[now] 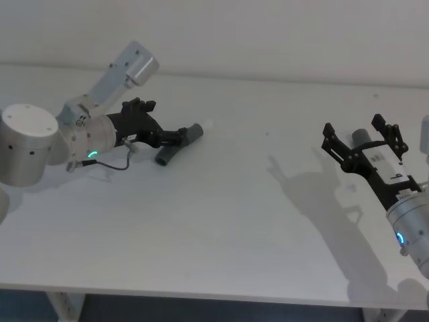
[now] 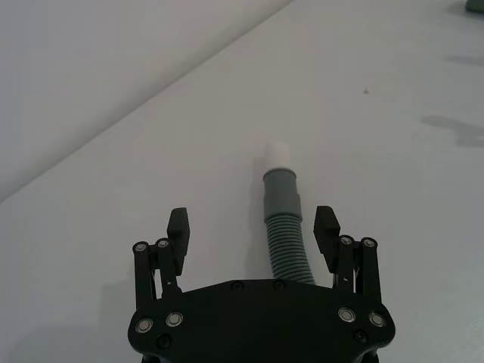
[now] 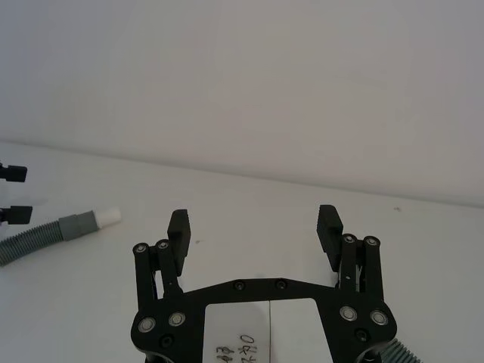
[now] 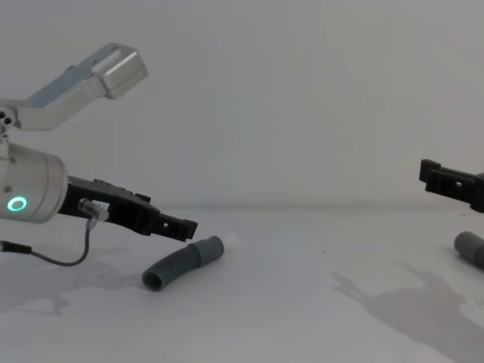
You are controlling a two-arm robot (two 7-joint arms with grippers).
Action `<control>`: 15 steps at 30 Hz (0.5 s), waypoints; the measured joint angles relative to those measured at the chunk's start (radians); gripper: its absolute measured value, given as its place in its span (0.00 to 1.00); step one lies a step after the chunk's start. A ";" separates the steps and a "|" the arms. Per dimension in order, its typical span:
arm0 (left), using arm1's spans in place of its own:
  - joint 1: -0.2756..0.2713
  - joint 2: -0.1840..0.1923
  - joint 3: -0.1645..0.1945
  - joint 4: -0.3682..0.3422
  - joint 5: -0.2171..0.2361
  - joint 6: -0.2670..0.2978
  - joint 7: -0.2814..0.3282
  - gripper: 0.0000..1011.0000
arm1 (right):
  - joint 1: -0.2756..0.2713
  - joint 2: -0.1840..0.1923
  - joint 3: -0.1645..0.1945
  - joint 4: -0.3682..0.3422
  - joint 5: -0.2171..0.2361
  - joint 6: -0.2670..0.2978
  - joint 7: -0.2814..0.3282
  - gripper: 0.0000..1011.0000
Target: Use both hands to pick up one end of the pipe from the table, align the ends, and insert them.
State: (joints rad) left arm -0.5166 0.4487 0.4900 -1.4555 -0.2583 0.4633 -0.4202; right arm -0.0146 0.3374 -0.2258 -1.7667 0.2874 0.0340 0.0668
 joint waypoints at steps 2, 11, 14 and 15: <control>-0.004 -0.003 0.002 0.005 0.002 0.001 -0.004 0.99 | 0.000 0.000 0.000 0.000 0.000 0.000 0.000 0.99; -0.022 -0.022 0.012 0.037 0.011 0.010 -0.019 0.99 | 0.000 0.000 0.000 0.000 0.000 0.000 0.000 0.99; -0.029 -0.030 0.016 0.053 0.014 0.012 -0.023 0.99 | 0.000 0.000 0.000 0.000 0.000 0.000 0.000 0.99; -0.031 -0.032 0.016 0.056 0.015 0.013 -0.024 0.99 | 0.000 0.000 0.000 0.000 0.000 0.000 0.000 0.99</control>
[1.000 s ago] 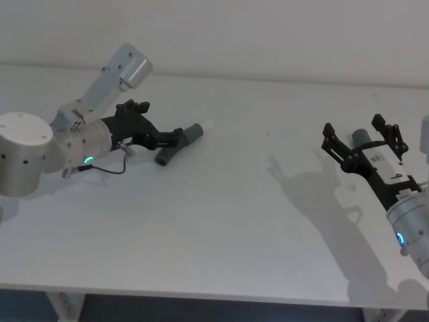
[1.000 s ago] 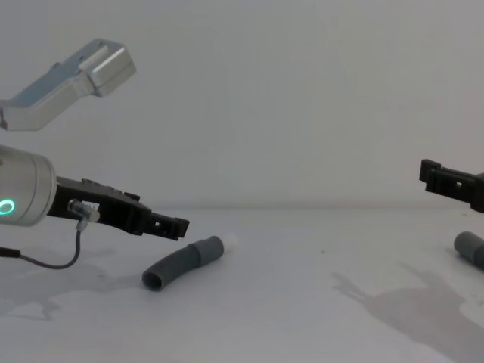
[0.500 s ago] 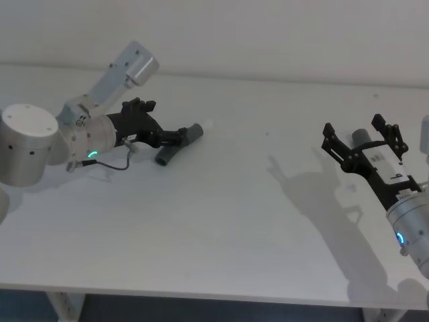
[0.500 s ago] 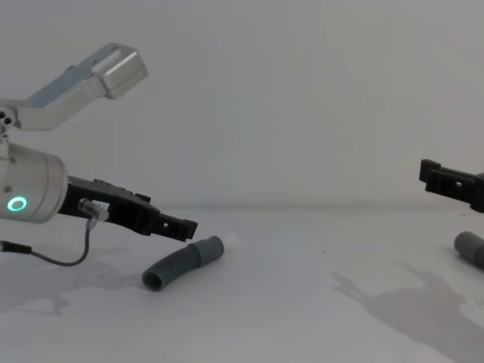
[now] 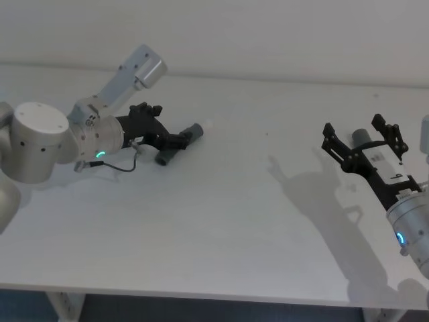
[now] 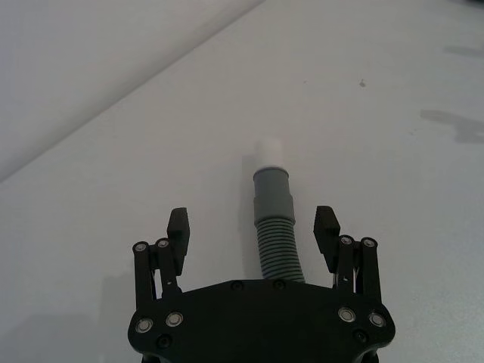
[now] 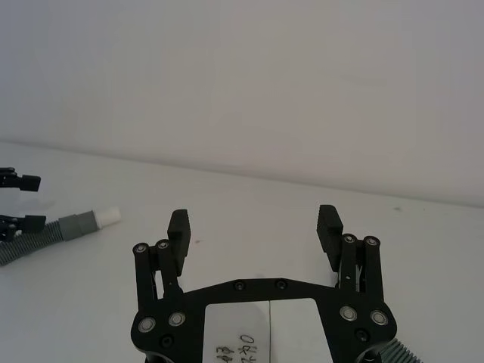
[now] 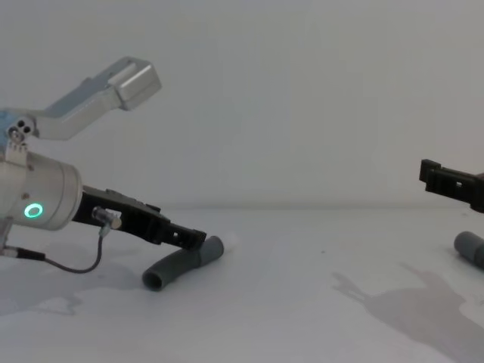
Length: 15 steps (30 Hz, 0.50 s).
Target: Use both hands to pick up one end of the pipe from the table, align the ends, and insert them.
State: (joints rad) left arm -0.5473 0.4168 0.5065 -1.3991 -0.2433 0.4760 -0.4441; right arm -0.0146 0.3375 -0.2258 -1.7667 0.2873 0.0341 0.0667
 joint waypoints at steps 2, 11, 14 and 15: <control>-0.005 -0.006 0.003 0.011 0.003 0.001 -0.003 0.99 | 0.000 0.000 0.000 0.000 0.000 0.000 0.000 0.99; -0.026 -0.026 0.015 0.056 0.017 0.003 -0.012 0.99 | 0.000 0.000 0.000 0.000 0.000 0.000 0.000 0.99; -0.035 -0.034 0.020 0.075 0.024 0.003 -0.016 0.99 | 0.000 0.000 0.000 0.000 0.000 0.000 0.000 0.99; -0.037 -0.036 0.022 0.080 0.025 0.003 -0.016 0.99 | 0.000 0.000 0.000 0.000 0.000 0.000 0.000 0.99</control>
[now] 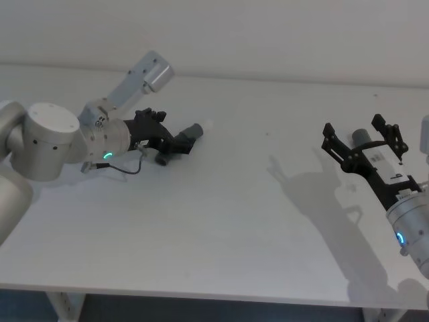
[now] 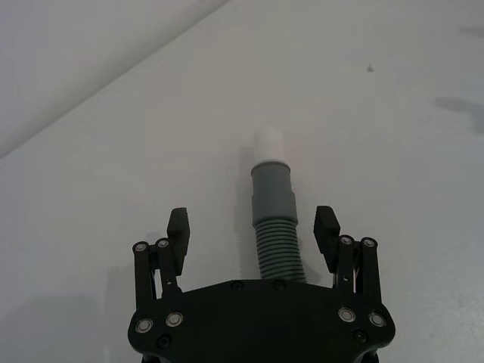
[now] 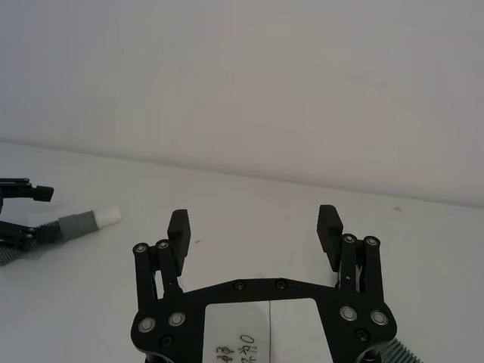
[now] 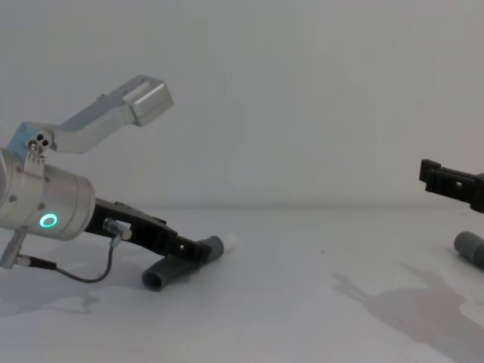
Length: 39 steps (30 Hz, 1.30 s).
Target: Use both hands to pick up one end of the pipe from the table, align the ends, and insert them.
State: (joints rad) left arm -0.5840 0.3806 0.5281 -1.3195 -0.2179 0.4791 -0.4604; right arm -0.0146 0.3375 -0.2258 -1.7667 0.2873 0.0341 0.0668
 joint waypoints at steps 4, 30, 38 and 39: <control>-0.009 -0.009 0.005 0.019 0.007 0.000 -0.003 0.99 | 0.000 0.000 0.000 0.000 0.000 0.000 0.000 0.99; -0.047 -0.051 0.019 0.096 0.031 -0.002 -0.020 0.87 | 0.000 0.000 0.000 0.000 0.000 0.000 0.000 0.99; -0.050 -0.055 0.020 0.103 0.034 -0.002 -0.021 0.62 | 0.000 0.000 0.000 0.000 0.000 0.000 0.000 0.99; -0.050 -0.055 0.020 0.103 0.034 -0.002 -0.021 0.58 | 0.000 0.000 0.000 0.000 0.000 0.000 0.000 0.99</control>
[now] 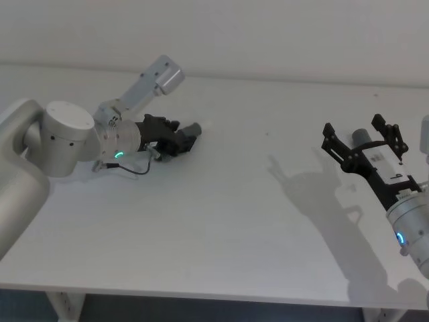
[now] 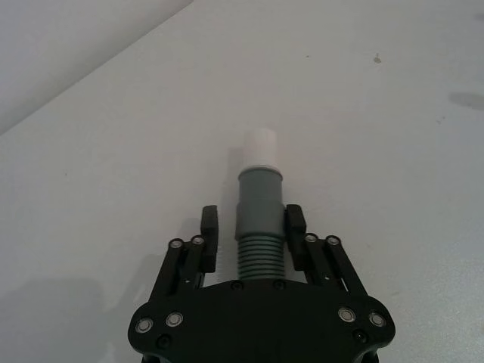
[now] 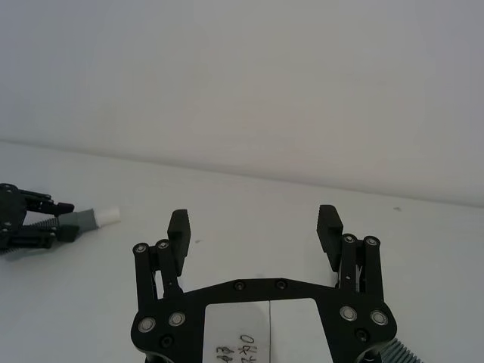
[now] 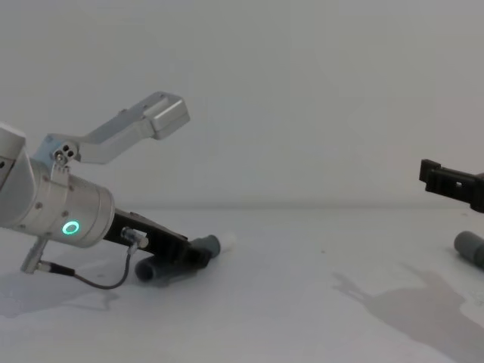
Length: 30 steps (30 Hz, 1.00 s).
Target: Use both hands to pick up one end of the pipe from the table, align the ends, and insert them.
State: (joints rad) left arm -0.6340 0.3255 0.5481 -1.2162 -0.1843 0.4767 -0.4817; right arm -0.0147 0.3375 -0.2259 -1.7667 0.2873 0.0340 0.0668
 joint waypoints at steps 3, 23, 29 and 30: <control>-0.001 -0.001 0.000 0.001 0.000 0.000 0.000 0.46 | 0.000 0.000 0.000 0.000 0.000 0.000 0.000 0.99; -0.002 -0.003 0.001 0.006 0.002 0.000 -0.001 0.35 | 0.000 0.000 0.000 0.000 0.000 0.000 0.000 0.99; -0.003 -0.003 0.001 0.006 0.002 0.000 -0.001 0.35 | 0.001 0.000 0.001 -0.001 0.000 0.002 0.002 0.99; -0.003 -0.003 0.001 0.006 0.002 0.000 -0.001 0.35 | 0.002 0.000 0.001 -0.001 0.000 0.003 0.004 0.99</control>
State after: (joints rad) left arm -0.6365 0.3221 0.5489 -1.2103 -0.1826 0.4768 -0.4828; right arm -0.0129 0.3379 -0.2248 -1.7680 0.2873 0.0371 0.0704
